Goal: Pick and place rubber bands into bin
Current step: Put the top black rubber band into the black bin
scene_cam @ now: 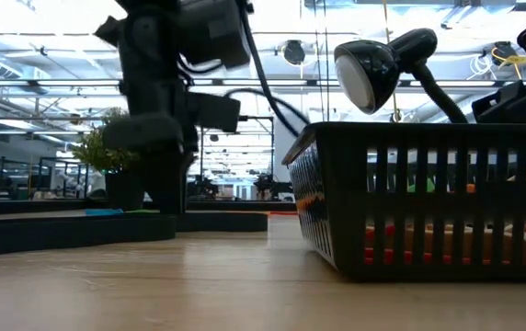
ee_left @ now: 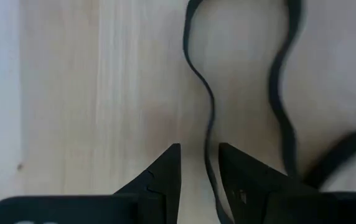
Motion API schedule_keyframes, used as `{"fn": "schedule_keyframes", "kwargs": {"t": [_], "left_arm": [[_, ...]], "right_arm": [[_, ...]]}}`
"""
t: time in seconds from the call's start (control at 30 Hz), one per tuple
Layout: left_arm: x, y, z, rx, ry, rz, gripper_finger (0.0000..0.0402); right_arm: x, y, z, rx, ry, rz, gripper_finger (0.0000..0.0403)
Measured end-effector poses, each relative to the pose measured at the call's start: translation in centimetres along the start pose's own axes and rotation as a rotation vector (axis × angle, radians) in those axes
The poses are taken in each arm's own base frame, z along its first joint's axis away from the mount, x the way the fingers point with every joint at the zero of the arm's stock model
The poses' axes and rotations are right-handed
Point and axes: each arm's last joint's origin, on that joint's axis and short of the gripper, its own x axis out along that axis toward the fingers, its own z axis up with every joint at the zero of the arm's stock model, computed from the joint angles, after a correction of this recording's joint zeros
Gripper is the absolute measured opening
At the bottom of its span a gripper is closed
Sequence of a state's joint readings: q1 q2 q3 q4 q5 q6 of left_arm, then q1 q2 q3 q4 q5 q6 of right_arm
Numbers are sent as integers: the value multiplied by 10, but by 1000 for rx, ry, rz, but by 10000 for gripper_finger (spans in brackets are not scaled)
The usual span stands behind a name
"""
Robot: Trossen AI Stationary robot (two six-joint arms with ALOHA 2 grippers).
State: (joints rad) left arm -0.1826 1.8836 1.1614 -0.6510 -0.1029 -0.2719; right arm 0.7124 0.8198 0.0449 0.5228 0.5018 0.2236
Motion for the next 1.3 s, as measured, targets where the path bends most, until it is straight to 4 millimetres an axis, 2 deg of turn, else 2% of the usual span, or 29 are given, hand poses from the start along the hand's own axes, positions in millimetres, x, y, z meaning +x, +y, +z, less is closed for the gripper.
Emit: {"fn": "schedule_keyframes", "kwargs": {"t": [0.27,0.37,0.5,0.7,0.87,1.13,1.3], "left_arm": [[9,0,1,3,24,-18,108],[8,-1,1,19,20,-20,78],[8,-3,0,89,14,-24,14],[8,-6,0,108,15,-20,6],[-3,-9,2,159,50,3,5],[-55,-13,17,188,-55,44,5],[-91,-26,31,272,-196,-11,4]], "right_arm": [[0,0,-1,-5,8,-2,118],[0,0,-1,-6,9,-2,119],[0,0,-1,-7,10,-3,116],[0,0,-1,-8,12,-3,116],[0,0,-1,-8,12,-3,118],[0,0,-2,-12,19,-5,116],[0,-1,-3,-15,25,-6,117]]}}
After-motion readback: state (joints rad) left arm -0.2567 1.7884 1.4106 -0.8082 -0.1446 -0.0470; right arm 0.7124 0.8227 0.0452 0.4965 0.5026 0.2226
